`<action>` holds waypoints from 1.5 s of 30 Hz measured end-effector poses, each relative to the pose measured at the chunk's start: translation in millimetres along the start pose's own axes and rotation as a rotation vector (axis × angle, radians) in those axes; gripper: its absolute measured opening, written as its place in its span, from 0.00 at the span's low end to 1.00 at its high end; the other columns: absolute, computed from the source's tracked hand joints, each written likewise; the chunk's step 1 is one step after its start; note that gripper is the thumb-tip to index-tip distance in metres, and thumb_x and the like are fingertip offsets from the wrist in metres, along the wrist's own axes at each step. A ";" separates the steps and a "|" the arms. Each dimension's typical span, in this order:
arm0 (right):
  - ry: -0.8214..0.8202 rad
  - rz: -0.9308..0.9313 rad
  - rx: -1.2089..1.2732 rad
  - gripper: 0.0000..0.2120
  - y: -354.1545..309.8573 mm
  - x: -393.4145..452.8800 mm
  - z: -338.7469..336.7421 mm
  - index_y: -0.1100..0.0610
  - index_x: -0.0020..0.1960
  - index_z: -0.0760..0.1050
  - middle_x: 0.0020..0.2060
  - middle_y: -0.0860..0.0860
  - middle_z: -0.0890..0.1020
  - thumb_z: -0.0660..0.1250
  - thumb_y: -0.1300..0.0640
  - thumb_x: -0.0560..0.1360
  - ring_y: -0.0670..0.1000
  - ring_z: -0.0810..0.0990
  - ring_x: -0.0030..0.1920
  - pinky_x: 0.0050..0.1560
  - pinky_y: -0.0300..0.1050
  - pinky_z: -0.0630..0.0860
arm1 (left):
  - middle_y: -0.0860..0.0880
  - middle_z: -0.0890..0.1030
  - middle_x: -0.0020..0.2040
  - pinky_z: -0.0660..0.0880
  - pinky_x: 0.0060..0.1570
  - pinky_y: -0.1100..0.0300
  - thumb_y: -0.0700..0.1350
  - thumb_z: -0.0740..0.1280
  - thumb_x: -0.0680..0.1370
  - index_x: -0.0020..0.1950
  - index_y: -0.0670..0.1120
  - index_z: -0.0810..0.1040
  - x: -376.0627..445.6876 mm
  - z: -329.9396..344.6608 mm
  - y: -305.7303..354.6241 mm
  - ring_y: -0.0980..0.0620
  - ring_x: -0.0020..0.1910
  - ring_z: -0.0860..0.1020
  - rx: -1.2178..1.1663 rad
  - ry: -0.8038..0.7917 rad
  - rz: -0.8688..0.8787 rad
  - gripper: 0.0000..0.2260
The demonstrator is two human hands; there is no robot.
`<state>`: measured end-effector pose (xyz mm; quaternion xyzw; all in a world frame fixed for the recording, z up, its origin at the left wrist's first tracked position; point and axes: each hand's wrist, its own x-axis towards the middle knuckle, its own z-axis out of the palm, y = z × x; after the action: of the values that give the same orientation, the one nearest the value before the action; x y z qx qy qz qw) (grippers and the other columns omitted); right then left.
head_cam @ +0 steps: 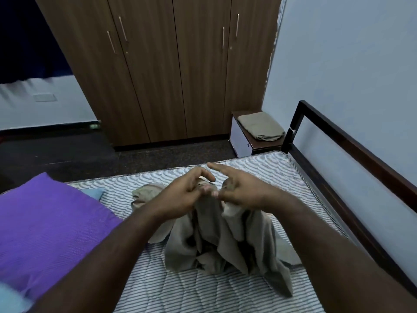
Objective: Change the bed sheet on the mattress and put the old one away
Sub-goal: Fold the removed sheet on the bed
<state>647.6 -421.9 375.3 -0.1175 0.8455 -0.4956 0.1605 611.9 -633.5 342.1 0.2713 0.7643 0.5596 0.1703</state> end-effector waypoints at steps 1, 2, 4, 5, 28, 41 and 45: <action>-0.064 0.006 0.025 0.29 -0.1 2.3 -0.3 0.44 0.75 0.65 0.26 0.44 0.71 0.71 0.55 0.78 0.42 0.67 0.28 0.30 0.34 0.65 | 0.39 0.82 0.47 0.74 0.52 0.42 0.48 0.66 0.79 0.56 0.54 0.75 -0.6 2.2 2.6 0.42 0.48 0.79 -0.037 -0.020 0.024 0.06; -0.123 0.006 0.076 0.24 -1.5 2.6 -1.0 0.49 0.73 0.69 0.27 0.44 0.73 0.70 0.57 0.79 0.40 0.69 0.28 0.31 0.32 0.66 | 0.36 0.80 0.45 0.72 0.49 0.44 0.48 0.65 0.79 0.55 0.53 0.74 -1.5 3.7 3.4 0.43 0.45 0.76 -0.054 -0.026 0.049 0.06; -0.202 -0.002 0.154 0.10 -4.9 2.2 -1.6 0.57 0.62 0.76 0.29 0.42 0.77 0.67 0.60 0.81 0.38 0.71 0.29 0.32 0.30 0.67 | 0.38 0.80 0.43 0.69 0.47 0.47 0.44 0.65 0.80 0.54 0.52 0.73 -3.6 4.8 -0.3 0.46 0.43 0.73 -0.075 -0.016 0.076 0.05; -0.199 0.005 0.130 0.06 -6.3 2.8 -1.0 0.58 0.57 0.78 0.28 0.41 0.76 0.68 0.59 0.81 0.38 0.70 0.28 0.31 0.31 0.66 | 0.39 0.80 0.43 0.69 0.48 0.47 0.43 0.64 0.80 0.54 0.52 0.73 -5.1 5.6 -1.4 0.46 0.44 0.74 -0.087 -0.010 0.078 0.05; 0.300 -0.120 -0.032 0.08 -44.6 -21.5 -60.3 0.51 0.40 0.81 0.32 0.52 0.77 0.71 0.52 0.77 0.49 0.73 0.34 0.35 0.43 0.70 | 0.54 0.83 0.47 0.80 0.40 0.57 0.41 0.66 0.81 0.52 0.54 0.80 -3.3 36.3 -54.3 0.53 0.45 0.82 0.074 0.579 -0.032 0.08; 0.343 -0.167 0.027 0.10 -43.2 -37.6 -75.5 0.54 0.43 0.83 0.36 0.53 0.81 0.71 0.47 0.73 0.51 0.76 0.37 0.39 0.48 0.73 | 0.52 0.81 0.50 0.80 0.51 0.49 0.42 0.68 0.80 0.53 0.52 0.82 21.2 42.1 -59.7 0.48 0.48 0.81 0.220 0.476 -0.072 0.07; 0.345 -0.179 0.021 0.07 -44.7 -38.4 -75.4 0.56 0.42 0.82 0.35 0.48 0.82 0.71 0.52 0.76 0.46 0.78 0.37 0.39 0.40 0.74 | 0.51 0.81 0.56 0.80 0.52 0.49 0.43 0.70 0.78 0.57 0.52 0.81 23.9 43.1 -70.6 0.48 0.50 0.81 0.252 0.466 -0.085 0.10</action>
<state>655.5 -369.4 454.9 -0.1040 0.8413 -0.5297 -0.0305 601.4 -602.1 262.5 0.1219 0.8572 0.4999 -0.0220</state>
